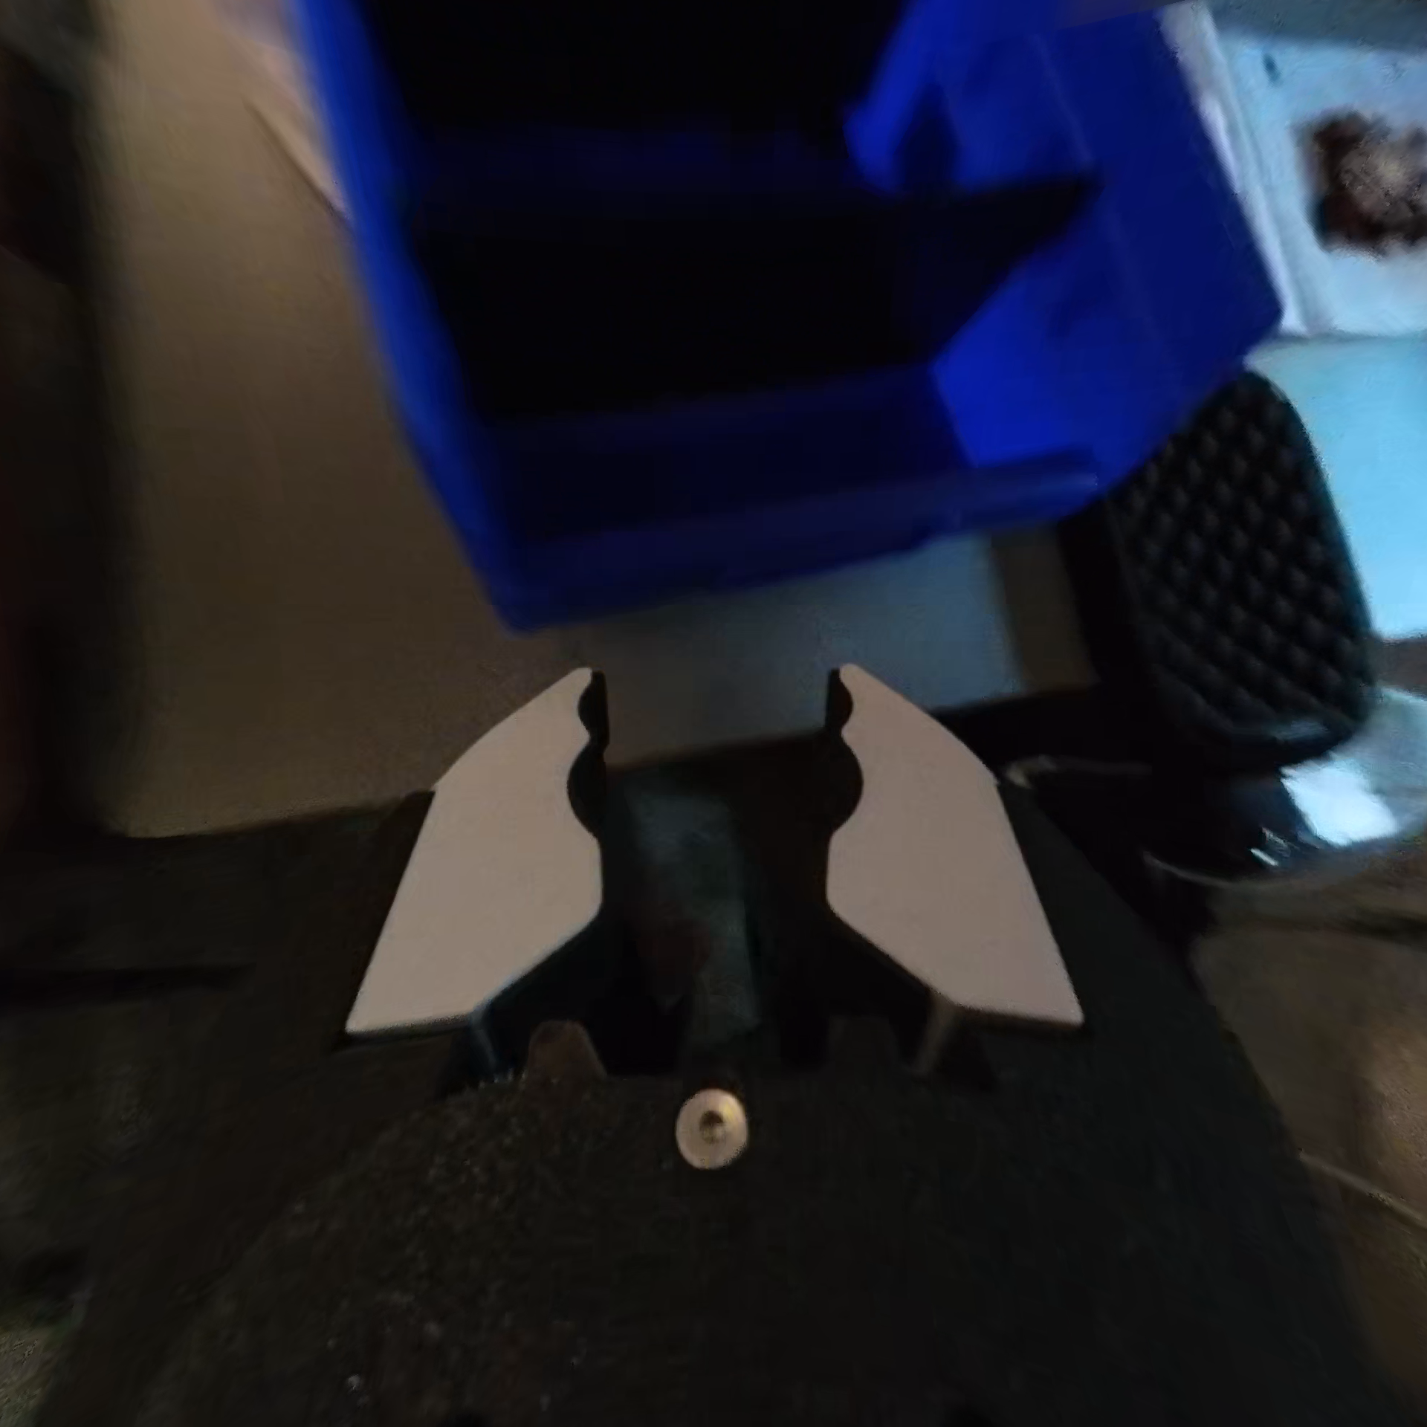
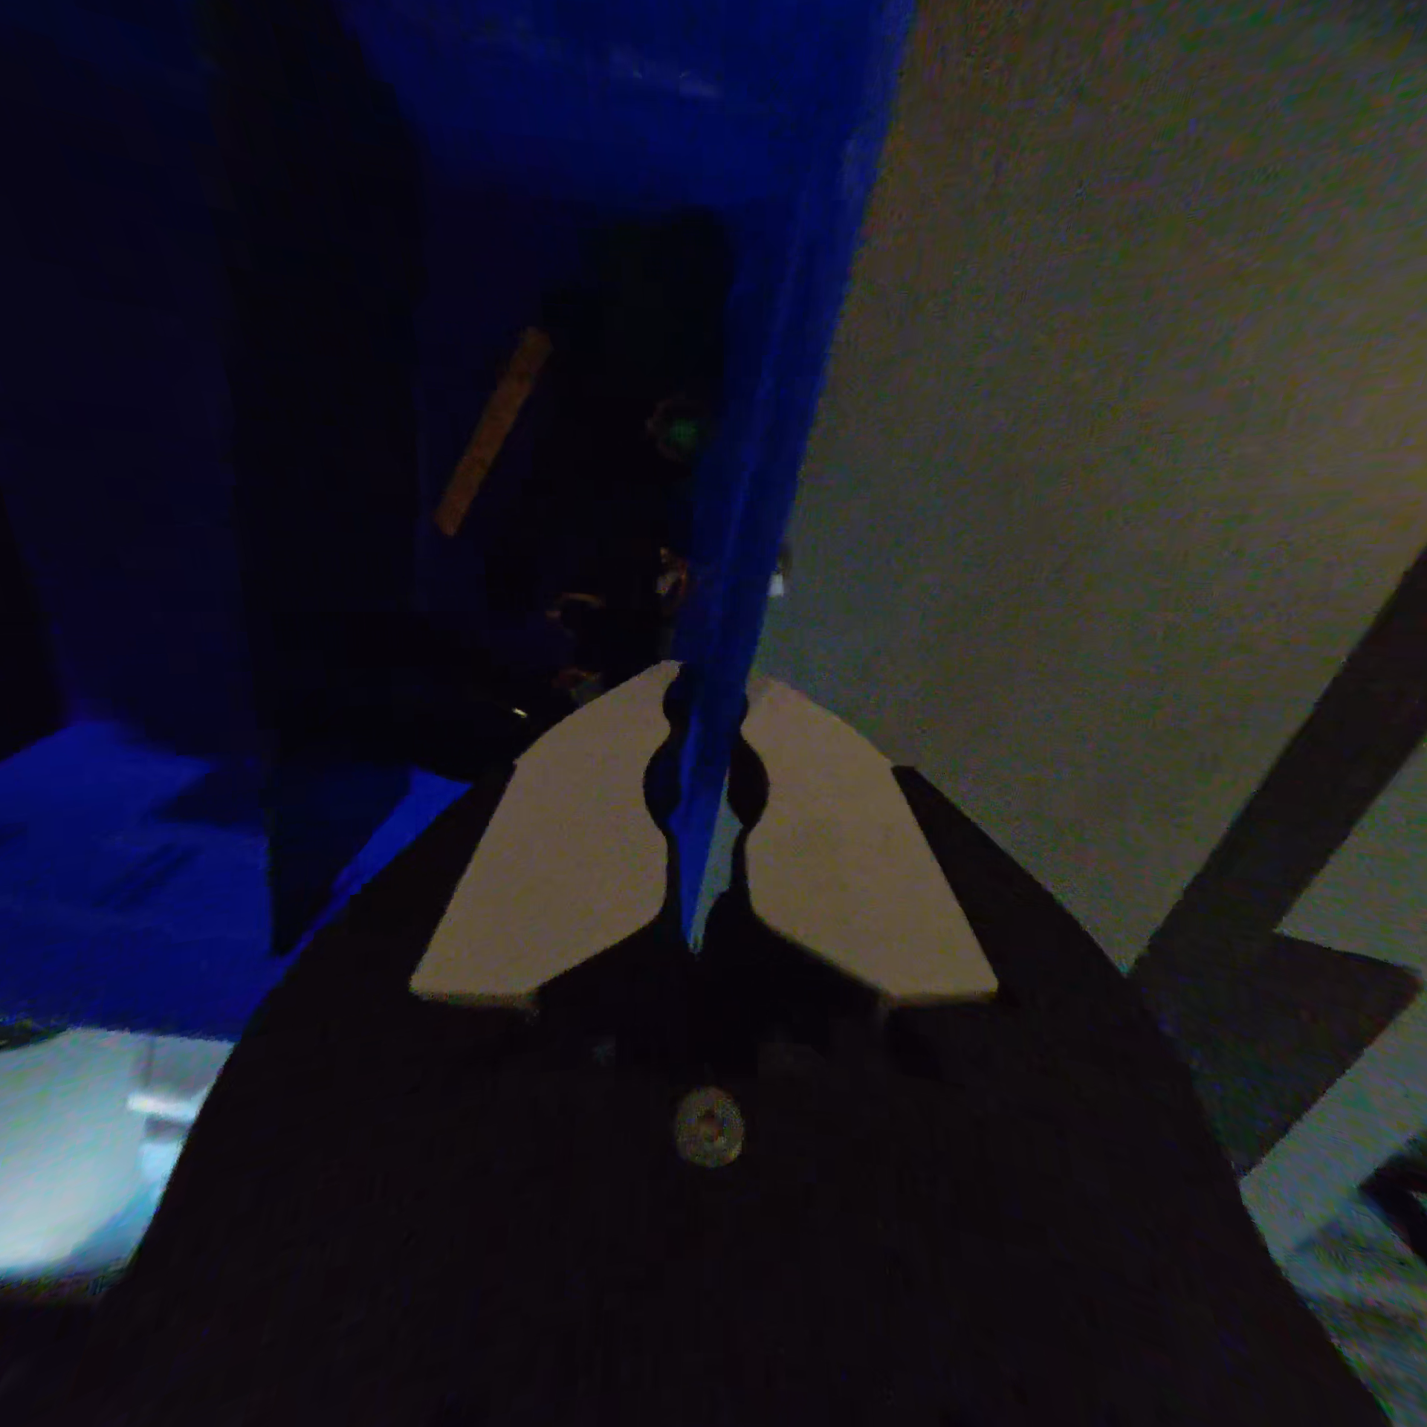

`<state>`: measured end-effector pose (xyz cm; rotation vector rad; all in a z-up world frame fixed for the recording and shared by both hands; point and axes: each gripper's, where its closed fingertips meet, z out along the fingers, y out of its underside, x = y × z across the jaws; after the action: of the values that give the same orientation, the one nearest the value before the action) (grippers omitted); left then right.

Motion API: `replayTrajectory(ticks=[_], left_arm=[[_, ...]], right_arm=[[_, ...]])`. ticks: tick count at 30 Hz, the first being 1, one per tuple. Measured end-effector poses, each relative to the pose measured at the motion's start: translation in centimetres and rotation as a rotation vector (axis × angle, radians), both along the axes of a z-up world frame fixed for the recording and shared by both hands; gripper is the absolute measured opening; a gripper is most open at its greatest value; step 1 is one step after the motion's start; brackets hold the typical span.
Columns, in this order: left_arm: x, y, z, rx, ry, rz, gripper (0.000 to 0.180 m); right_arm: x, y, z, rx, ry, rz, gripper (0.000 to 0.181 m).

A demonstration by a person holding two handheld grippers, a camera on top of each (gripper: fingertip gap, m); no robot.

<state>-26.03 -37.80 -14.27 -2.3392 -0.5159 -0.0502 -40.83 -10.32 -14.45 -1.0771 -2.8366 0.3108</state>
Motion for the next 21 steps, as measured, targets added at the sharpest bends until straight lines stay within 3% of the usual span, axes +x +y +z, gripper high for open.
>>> replayTrajectory(ticks=[4,9,10,12,14,21], left_arm=[[-0.7,0.2,-3.0,0.015,-0.133,0.063,0.056],[-1.0,0.2,-3.6,0.084,-0.204,0.092,0.061],[-1.2,-0.1,-3.9,0.076,-0.198,0.101,0.050],[-2.1,-1.2,-4.4,0.059,-0.185,0.147,0.063],[-2.1,-2.4,-4.4,0.077,-0.199,0.134,0.059],[-2.8,-4.9,-1.2,0.369,-0.306,0.165,0.057]], right_arm=[[0.8,-0.2,0.0,-0.032,-0.129,-0.201,0.002],[2.1,-1.8,-0.1,-0.096,-0.138,-0.344,0.001],[2.6,-2.5,0.0,-0.125,-0.137,-0.368,0.001],[3.3,-2.7,0.0,-0.102,-0.105,-0.386,0.002],[4.6,-3.4,0.0,-0.113,-0.106,-0.388,0.002],[7.4,-5.6,-0.1,-0.219,-0.162,-0.376,0.009]])
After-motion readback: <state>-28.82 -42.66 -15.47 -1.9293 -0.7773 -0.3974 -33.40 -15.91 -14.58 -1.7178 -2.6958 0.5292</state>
